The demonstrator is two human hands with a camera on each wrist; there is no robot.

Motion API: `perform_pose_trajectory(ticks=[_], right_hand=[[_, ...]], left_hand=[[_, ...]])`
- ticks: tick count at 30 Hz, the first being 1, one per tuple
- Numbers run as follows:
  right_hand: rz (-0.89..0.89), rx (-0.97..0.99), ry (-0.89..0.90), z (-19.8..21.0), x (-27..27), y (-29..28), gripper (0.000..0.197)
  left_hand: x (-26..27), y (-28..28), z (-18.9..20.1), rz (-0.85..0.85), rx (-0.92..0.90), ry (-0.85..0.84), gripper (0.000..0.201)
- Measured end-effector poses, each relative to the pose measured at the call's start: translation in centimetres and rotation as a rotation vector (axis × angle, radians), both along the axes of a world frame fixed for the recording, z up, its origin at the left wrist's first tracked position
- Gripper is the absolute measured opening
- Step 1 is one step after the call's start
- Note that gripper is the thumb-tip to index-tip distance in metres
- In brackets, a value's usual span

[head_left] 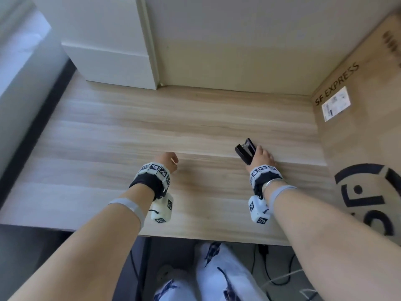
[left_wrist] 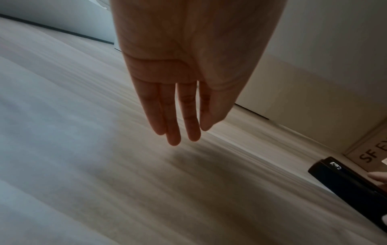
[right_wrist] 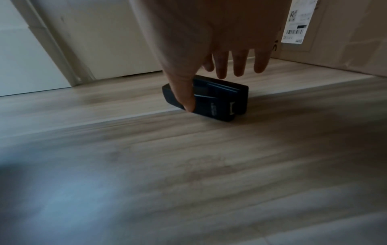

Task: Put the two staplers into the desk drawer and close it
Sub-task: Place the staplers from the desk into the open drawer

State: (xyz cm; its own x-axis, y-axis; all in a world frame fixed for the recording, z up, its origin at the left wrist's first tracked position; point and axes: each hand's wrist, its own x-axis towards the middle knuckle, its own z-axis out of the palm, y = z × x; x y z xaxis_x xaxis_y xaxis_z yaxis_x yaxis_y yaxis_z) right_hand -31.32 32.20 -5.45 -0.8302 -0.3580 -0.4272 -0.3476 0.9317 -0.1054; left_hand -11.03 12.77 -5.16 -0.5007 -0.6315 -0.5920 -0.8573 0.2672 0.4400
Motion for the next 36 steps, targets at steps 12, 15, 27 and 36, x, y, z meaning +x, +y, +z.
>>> perform_pose_trajectory(ticks=[12,15,27,36], right_hand=[[-0.039,-0.061,-0.099,-0.4,-0.2,-1.5,0.059],[-0.007,-0.144,-0.154,0.2,1.6,-2.8,0.065],[0.278,-0.332,-0.257,2.1,14.7,-9.0,0.049],[0.46,-0.291,-0.376,2.0,21.7,-11.4,0.06]], left_hand=[[-1.0,0.2,0.1,0.009,0.059,-0.006,0.026],[-0.6,0.2,0.4,0.029,0.094,0.034,0.026],[3.5,0.2,1.8,0.391,0.321,0.309,0.049],[9.9,-0.5,1.4,0.684,0.265,0.415,0.027]])
